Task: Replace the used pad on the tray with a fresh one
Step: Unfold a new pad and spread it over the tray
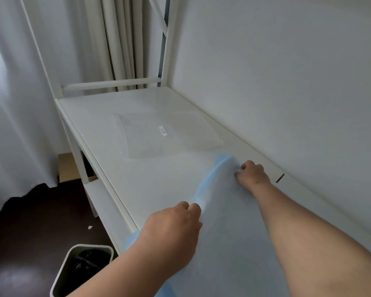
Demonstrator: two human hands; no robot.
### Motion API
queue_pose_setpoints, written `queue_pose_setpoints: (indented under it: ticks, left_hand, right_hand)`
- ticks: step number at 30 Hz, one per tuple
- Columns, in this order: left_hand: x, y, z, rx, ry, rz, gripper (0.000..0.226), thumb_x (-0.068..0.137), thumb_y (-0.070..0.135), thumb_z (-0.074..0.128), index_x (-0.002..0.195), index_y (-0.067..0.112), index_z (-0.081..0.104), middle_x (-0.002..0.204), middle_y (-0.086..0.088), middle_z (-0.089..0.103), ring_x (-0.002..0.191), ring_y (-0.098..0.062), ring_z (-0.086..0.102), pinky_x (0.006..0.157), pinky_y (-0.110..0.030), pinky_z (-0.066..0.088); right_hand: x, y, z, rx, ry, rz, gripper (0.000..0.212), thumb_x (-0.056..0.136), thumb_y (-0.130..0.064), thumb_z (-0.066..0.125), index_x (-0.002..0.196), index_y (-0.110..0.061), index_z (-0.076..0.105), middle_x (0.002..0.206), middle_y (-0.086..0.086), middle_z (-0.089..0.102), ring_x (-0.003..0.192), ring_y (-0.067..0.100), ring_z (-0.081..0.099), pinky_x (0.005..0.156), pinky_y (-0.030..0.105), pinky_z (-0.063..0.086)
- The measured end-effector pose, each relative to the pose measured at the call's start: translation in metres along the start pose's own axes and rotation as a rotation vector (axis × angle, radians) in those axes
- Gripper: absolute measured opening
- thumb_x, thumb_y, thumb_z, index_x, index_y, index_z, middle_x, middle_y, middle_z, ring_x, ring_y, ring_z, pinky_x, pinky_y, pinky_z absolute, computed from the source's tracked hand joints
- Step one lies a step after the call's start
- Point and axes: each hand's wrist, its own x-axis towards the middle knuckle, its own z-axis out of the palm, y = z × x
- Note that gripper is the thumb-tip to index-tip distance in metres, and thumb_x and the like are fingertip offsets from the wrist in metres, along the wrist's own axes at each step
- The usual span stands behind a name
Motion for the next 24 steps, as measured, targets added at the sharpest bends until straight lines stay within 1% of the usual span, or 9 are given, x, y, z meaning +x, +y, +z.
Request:
queue_pose_setpoints:
  ticks: [4,8,10,13,15,17,18,21,24]
  left_hand:
    - [0.001,-0.005,0.001,0.015,-0.007,0.004,0.018,0.100,0.040,0.031,0.089,0.026,0.031,0.087,0.006,0.046,0.078,-0.026,0.056,0.061,-0.031,0.038]
    - [0.000,-0.006,0.001,-0.004,-0.008,-0.009,0.030,0.096,0.044,0.040,0.090,0.027,0.015,0.093,0.005,0.047,0.071,-0.025,0.045,0.061,-0.032,0.034]
    - [0.000,-0.006,0.002,0.014,-0.016,-0.004,0.024,0.097,0.039,0.038,0.091,0.028,0.017,0.090,0.005,0.043,0.074,-0.027,0.051,0.060,-0.031,0.035]
    - [0.003,-0.007,0.002,0.024,-0.037,-0.017,0.017,0.098,0.036,0.035,0.090,0.025,0.025,0.086,0.007,0.039,0.079,-0.027,0.056,0.061,-0.031,0.034]
    - [0.004,-0.006,0.002,0.011,-0.038,-0.022,0.016,0.098,0.035,0.036,0.089,0.025,0.028,0.085,0.007,0.040,0.081,-0.028,0.057,0.061,-0.029,0.034]
    - [0.005,-0.004,0.001,-0.004,-0.033,-0.019,0.015,0.098,0.034,0.035,0.088,0.025,0.029,0.085,0.007,0.040,0.081,-0.028,0.058,0.062,-0.029,0.035]
    - [0.004,-0.004,0.001,-0.013,-0.028,-0.018,0.014,0.098,0.035,0.035,0.088,0.026,0.029,0.085,0.007,0.040,0.081,-0.028,0.058,0.062,-0.029,0.035]
    - [0.003,-0.002,0.001,-0.034,-0.010,-0.022,0.014,0.099,0.035,0.034,0.088,0.027,0.031,0.086,0.007,0.042,0.080,-0.027,0.057,0.062,-0.031,0.037]
    - [0.000,-0.003,0.002,-0.051,0.011,-0.052,0.015,0.098,0.036,0.035,0.087,0.025,0.033,0.089,0.006,0.046,0.078,-0.025,0.055,0.062,-0.030,0.038]
  right_hand:
    - [0.003,-0.002,0.003,0.004,0.043,0.025,0.044,0.088,-0.031,0.056,0.123,-0.005,0.057,0.125,0.022,0.056,0.114,0.037,0.057,0.093,0.039,0.047]
    - [0.008,0.003,0.000,0.031,0.078,0.018,0.031,0.087,-0.020,0.054,0.108,0.000,0.066,0.114,0.024,0.066,0.105,0.038,0.062,0.084,0.036,0.049]
    - [0.009,0.006,-0.005,0.081,0.130,0.021,0.028,0.091,-0.014,0.049,0.109,0.002,0.063,0.115,0.026,0.064,0.108,0.039,0.061,0.086,0.037,0.048]
    - [0.008,0.009,-0.009,0.137,0.161,-0.007,0.026,0.094,-0.016,0.045,0.107,0.001,0.060,0.112,0.024,0.064,0.105,0.039,0.060,0.086,0.040,0.047]
    - [0.007,0.010,-0.009,0.191,0.144,-0.031,0.021,0.090,-0.017,0.047,0.096,-0.003,0.061,0.099,0.021,0.066,0.094,0.038,0.065,0.084,0.042,0.052]
    - [0.004,0.009,-0.006,0.287,0.113,-0.032,0.014,0.087,-0.017,0.053,0.076,-0.008,0.057,0.074,0.013,0.063,0.073,0.034,0.066,0.072,0.039,0.054]
    - [0.002,0.008,-0.006,0.332,0.098,-0.030,0.017,0.085,-0.016,0.056,0.069,-0.012,0.053,0.066,0.011,0.057,0.063,0.031,0.063,0.066,0.037,0.051]
    - [-0.003,0.006,-0.008,0.500,0.070,0.033,0.023,0.085,-0.011,0.060,0.063,-0.011,0.054,0.065,0.012,0.052,0.053,0.026,0.053,0.059,0.034,0.044]
    - [-0.006,0.008,-0.017,0.760,0.008,0.118,0.026,0.089,-0.007,0.060,0.066,-0.013,0.051,0.063,0.009,0.046,0.050,0.021,0.043,0.051,0.025,0.038]
